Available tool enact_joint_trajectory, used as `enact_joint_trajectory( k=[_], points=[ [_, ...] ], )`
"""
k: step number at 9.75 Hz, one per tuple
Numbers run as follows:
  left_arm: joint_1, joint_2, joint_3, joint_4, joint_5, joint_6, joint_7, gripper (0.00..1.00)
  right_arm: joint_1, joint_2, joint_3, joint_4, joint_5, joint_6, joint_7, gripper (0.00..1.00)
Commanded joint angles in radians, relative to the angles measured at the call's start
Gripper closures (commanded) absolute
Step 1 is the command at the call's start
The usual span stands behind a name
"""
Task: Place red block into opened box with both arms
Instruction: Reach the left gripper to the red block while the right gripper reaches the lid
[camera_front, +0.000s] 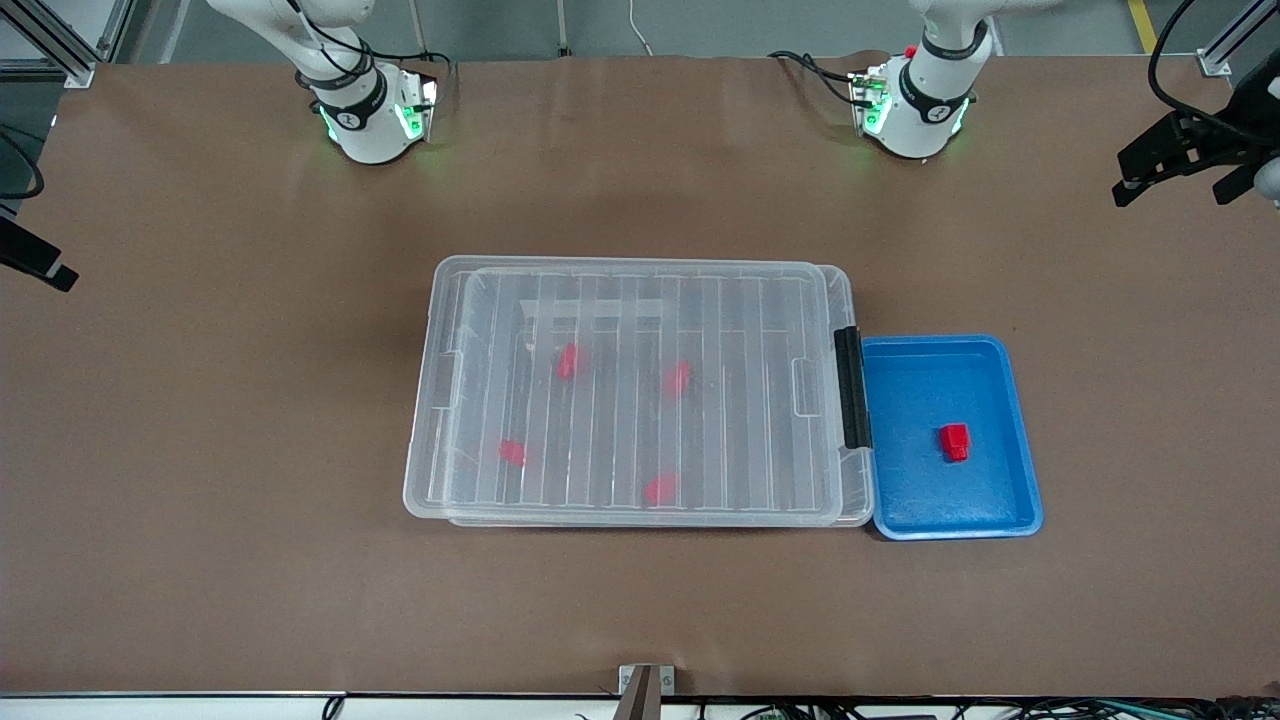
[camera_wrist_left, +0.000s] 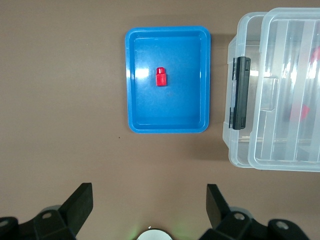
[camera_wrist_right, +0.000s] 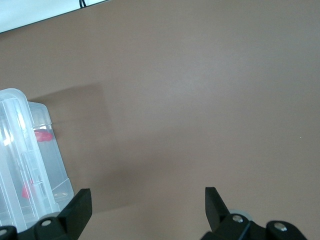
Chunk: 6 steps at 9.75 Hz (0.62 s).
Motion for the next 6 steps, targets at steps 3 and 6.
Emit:
enact_joint_trajectory(
  k=[3,6],
  points=[
    [0.003,0.020,0.002,-0.002,-0.004,-0.012,0.011,0.00,-0.003,-0.014,0.006,-0.012,0.012,0.014,0.018,0.00],
    [0.006,0.060,0.002,-0.002,-0.006,-0.003,0.012,0.00,-0.004,-0.013,0.004,-0.010,0.011,0.027,0.018,0.00]
  ],
)
